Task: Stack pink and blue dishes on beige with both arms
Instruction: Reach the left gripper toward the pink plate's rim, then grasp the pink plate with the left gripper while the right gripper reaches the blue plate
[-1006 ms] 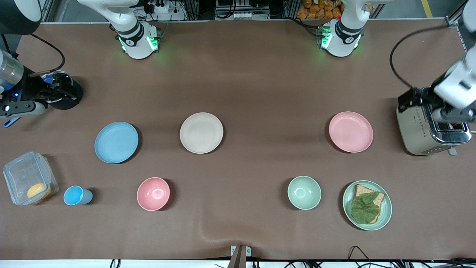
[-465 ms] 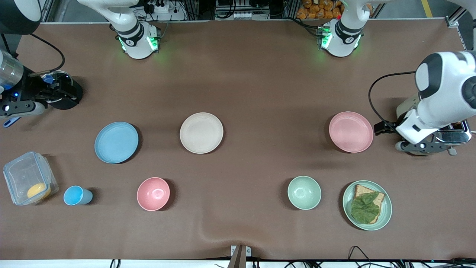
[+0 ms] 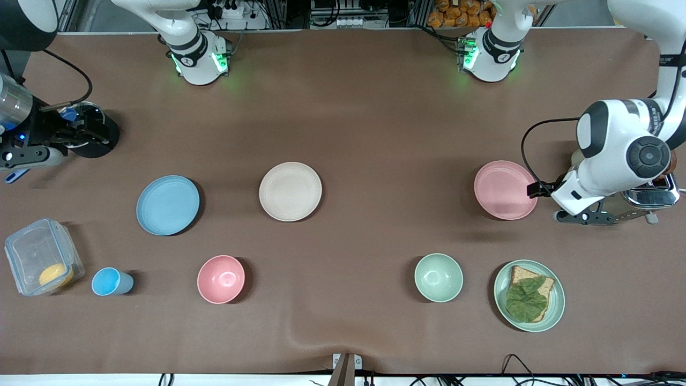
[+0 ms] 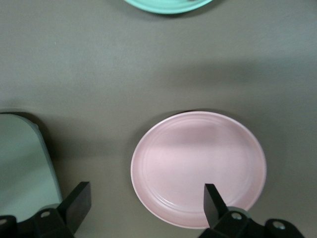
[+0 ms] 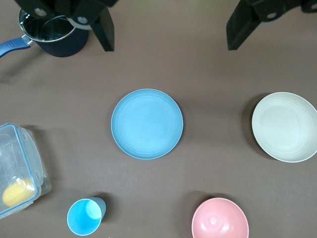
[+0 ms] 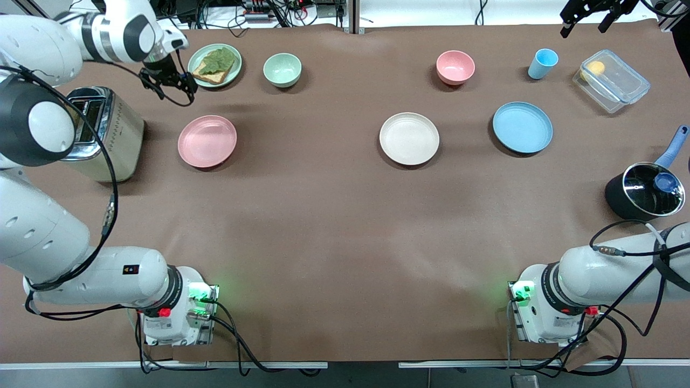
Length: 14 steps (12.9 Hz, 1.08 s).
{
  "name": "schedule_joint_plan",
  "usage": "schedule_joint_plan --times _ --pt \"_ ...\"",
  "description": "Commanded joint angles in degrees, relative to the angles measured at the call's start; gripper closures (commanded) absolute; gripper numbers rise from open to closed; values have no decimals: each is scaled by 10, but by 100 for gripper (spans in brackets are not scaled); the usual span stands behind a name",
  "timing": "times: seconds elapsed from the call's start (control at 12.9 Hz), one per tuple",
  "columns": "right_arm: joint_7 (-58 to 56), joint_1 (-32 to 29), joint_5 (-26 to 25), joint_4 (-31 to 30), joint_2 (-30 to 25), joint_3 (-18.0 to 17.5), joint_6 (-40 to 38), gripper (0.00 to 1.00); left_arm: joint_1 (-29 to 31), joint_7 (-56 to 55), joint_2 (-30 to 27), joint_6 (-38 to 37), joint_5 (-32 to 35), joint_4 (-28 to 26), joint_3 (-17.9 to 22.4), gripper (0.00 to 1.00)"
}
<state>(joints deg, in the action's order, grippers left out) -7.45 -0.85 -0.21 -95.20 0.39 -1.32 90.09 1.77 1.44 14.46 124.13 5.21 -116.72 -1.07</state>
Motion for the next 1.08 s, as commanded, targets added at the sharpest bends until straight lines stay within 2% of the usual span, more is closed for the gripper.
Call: schedule_joint_plan --times 0.0,0.31,0.54,0.7,0.85,1.01 --pt "-5 6 -11 12 10 1 -10 0 13 -6 10 26 26 -21 -2 0" --pt "-12 1 -1 35 67 1 -5 0 40 -6 43 63 33 -36 -3 0" --pt "-20 -13 -10 13 102 3 37 0 43 -6 50 104 33 -62 -3 0" --pt "-23 -28 -11 -49 125 2 108 0 56 -6 72 120 34 -63 -3 0" --pt "-41 -48 -13 -127 138 3 225 0 60 -2 87 137 34 -68 -3 0" --pt "-75 -73 -13 -172 173 2 314 0 61 -1 95 138 34 -68 -4 9"
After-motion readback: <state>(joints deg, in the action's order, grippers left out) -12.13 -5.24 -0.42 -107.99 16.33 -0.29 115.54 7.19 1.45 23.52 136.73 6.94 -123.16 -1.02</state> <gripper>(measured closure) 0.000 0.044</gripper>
